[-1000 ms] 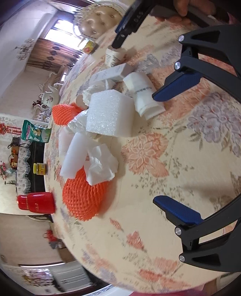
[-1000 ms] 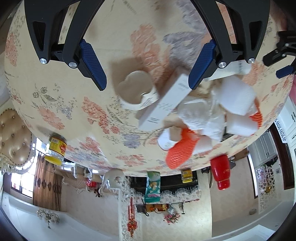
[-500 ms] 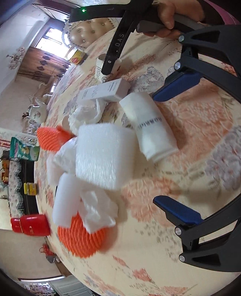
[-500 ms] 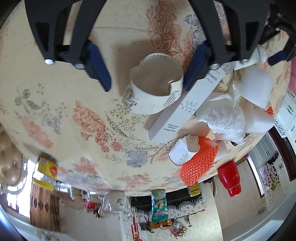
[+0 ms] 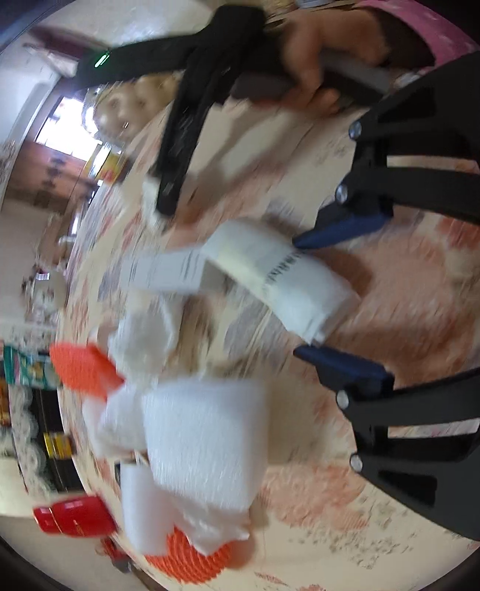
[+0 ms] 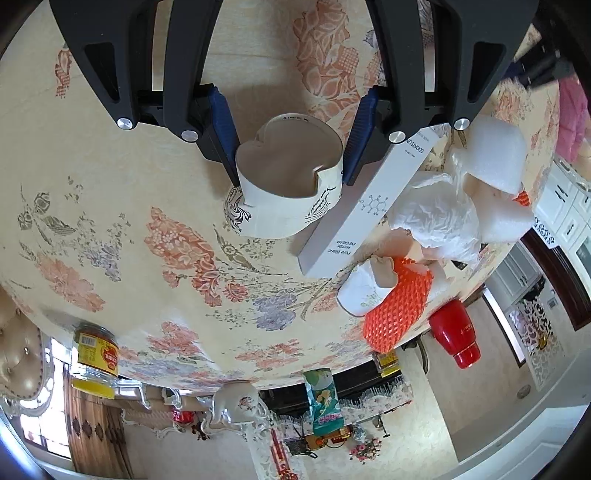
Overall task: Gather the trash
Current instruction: 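Grasp the white paper cup with the right tool while the left tool grasps the white rolled tube, then carry both items to the pink bin and open both tools to drop them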
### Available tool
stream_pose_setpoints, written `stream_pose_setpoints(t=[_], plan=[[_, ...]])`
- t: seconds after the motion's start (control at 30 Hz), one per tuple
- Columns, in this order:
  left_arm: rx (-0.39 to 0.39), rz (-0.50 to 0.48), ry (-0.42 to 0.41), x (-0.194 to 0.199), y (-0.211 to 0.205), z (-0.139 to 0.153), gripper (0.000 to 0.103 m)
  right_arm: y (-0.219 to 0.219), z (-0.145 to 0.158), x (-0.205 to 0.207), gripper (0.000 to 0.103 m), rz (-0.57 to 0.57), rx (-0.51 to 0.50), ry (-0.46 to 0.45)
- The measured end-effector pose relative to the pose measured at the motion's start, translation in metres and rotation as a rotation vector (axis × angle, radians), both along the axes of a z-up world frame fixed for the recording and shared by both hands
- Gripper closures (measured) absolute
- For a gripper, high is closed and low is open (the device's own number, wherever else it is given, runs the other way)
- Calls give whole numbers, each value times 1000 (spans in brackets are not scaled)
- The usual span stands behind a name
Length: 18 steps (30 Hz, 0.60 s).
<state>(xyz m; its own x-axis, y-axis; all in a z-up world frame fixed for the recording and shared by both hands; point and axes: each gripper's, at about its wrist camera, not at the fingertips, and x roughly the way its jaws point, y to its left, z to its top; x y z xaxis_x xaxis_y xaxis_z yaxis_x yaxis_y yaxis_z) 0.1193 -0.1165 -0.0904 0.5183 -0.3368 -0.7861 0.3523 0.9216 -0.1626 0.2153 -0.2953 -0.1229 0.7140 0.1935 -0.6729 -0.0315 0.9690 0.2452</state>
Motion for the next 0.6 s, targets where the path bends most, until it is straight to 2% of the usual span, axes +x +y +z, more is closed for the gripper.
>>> stream_pose_setpoints(t=[0.17,0.23,0.3,0.4,0.47,0.5,0.6], plan=[[12,-8,-29,-9,-9,2,54,5,9,-14,51,9,-73,-57],[29,6,-49,-7,-9,4,38,2,11,-22,51,3,-90,-72],[33,6,-71,-4,-10,6,34,-4,11,-30,51,-8,-86,-72],[45,-23,-72,6,-17,4,34,-13,12,-41,51,-23,-80,-75],[52,-43,-67,7,-22,2,39,-17,13,-50,51,-31,-84,-85],[52,-66,-54,7,-26,0,58,-18,14,-52,51,-32,-84,-88],[43,-88,-60,1,-28,1,71,-18,18,-64,51,-30,-89,-102]])
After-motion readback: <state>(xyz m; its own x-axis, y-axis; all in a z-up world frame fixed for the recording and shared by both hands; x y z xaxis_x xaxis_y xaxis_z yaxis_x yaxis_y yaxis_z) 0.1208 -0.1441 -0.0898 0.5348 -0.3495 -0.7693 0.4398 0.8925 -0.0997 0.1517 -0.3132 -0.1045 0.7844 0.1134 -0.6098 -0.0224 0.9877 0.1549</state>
